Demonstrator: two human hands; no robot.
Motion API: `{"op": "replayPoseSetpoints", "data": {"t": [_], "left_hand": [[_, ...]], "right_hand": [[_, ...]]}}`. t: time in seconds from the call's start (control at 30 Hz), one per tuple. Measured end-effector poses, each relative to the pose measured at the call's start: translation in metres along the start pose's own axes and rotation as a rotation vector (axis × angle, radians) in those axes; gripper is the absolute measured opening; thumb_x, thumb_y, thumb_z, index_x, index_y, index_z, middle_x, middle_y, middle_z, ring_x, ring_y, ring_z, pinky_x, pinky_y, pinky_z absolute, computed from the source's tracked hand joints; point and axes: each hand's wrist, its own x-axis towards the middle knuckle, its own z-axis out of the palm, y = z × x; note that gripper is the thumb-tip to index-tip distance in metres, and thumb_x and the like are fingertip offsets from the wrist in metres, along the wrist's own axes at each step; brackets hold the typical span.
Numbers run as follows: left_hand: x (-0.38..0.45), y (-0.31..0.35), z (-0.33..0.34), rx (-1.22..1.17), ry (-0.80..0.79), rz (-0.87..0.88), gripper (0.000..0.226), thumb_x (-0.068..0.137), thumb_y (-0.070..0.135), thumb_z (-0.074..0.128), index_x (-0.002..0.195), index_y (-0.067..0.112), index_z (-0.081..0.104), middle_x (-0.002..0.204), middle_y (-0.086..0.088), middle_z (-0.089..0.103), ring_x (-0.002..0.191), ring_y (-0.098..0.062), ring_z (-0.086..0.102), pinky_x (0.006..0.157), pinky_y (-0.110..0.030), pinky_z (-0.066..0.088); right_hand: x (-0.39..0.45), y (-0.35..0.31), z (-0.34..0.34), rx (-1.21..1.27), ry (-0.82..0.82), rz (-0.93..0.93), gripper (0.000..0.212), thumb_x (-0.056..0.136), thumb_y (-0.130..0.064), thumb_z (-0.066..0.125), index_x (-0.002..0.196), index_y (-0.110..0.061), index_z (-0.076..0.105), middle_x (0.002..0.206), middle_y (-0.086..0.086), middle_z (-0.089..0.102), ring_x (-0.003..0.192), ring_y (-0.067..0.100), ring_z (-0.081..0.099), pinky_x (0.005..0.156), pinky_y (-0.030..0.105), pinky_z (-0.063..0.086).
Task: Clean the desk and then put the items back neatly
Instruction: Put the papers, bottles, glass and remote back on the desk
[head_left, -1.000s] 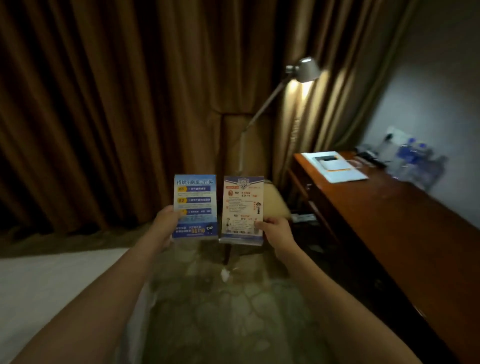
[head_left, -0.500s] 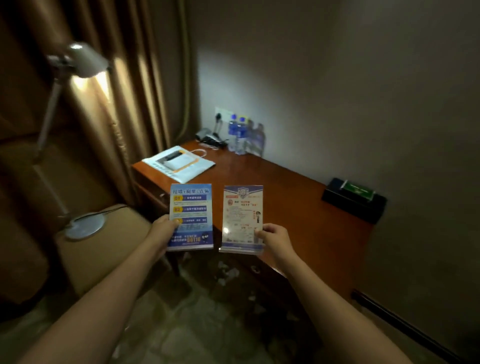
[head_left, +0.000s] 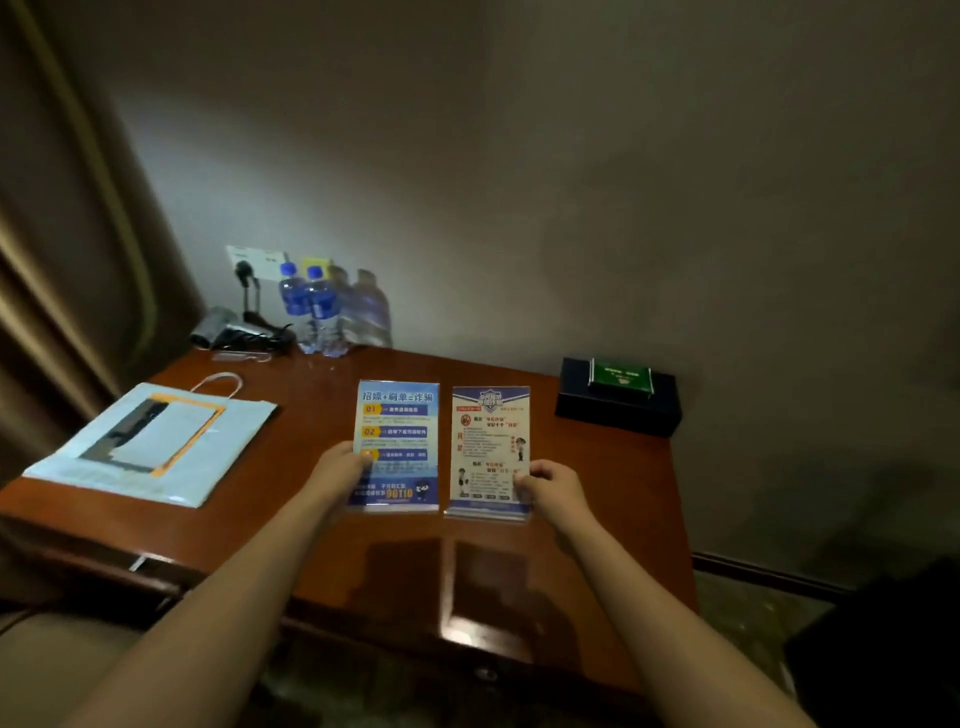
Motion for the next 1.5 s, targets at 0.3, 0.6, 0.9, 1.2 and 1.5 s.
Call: {"op": "replayPoseSetpoints", "data": {"t": [0.3, 0.6, 0.9, 1.2, 1.5], "left_hand": [[0.115, 0.051, 0.057, 0.074, -0.144, -0.021, 0.008, 0.098, 0.009, 0.042, 0.102, 0.010, 0.049, 0.098, -0.011, 0.062, 0.084, -0.022, 0.063, 0.074, -0.036, 0.051], [0.198, 0.081, 0.097, 0.104, -0.243, 0.031, 0.013, 0.096, 0.006, 0.045, 0.105, 0.014, 0.050, 0.103, -0.010, 0.063, 0.089, -0.024, 0.065, 0.070, -0.034, 0.052], [0.264, 0.059, 0.100, 0.158, -0.237, 0.048, 0.017, 0.095, 0.002, 0.044, 0.101, 0.016, 0.053, 0.110, -0.008, 0.061, 0.103, -0.026, 0.060, 0.094, -0.045, 0.048], [0.327, 0.039, 0.107, 0.161, -0.198, -0.004, 0.018, 0.094, -0.001, 0.046, 0.106, 0.011, 0.052, 0.111, -0.007, 0.058, 0.108, -0.025, 0.057, 0.094, -0.042, 0.046], [0.339, 0.008, 0.105, 0.317, -0.194, 0.014, 0.030, 0.091, -0.002, 0.053, 0.121, 0.002, 0.053, 0.115, -0.009, 0.060, 0.104, -0.023, 0.058, 0.084, -0.031, 0.047]], "right_hand": [[0.117, -0.004, -0.017, 0.029, 0.100, 0.052, 0.011, 0.095, -0.008, 0.051, 0.087, -0.014, 0.057, 0.091, 0.000, 0.063, 0.081, 0.009, 0.062, 0.057, 0.015, 0.048], [0.213, -0.007, -0.037, 0.063, 0.127, 0.112, 0.007, 0.094, -0.005, 0.051, 0.092, -0.011, 0.056, 0.107, 0.008, 0.063, 0.099, 0.020, 0.062, 0.073, 0.022, 0.053], [0.255, 0.025, -0.029, 0.147, 0.200, 0.221, 0.013, 0.093, -0.003, 0.050, 0.094, -0.016, 0.053, 0.108, 0.004, 0.063, 0.103, 0.019, 0.062, 0.082, 0.030, 0.055], [0.302, 0.043, -0.004, 0.069, 0.194, 0.233, 0.011, 0.094, -0.003, 0.049, 0.096, -0.013, 0.054, 0.102, -0.004, 0.063, 0.097, 0.009, 0.061, 0.071, 0.020, 0.052], [0.300, 0.072, 0.003, 0.100, 0.291, 0.241, 0.032, 0.087, 0.012, 0.048, 0.080, -0.018, 0.054, 0.083, -0.002, 0.059, 0.084, 0.014, 0.056, 0.069, 0.015, 0.043]]}}
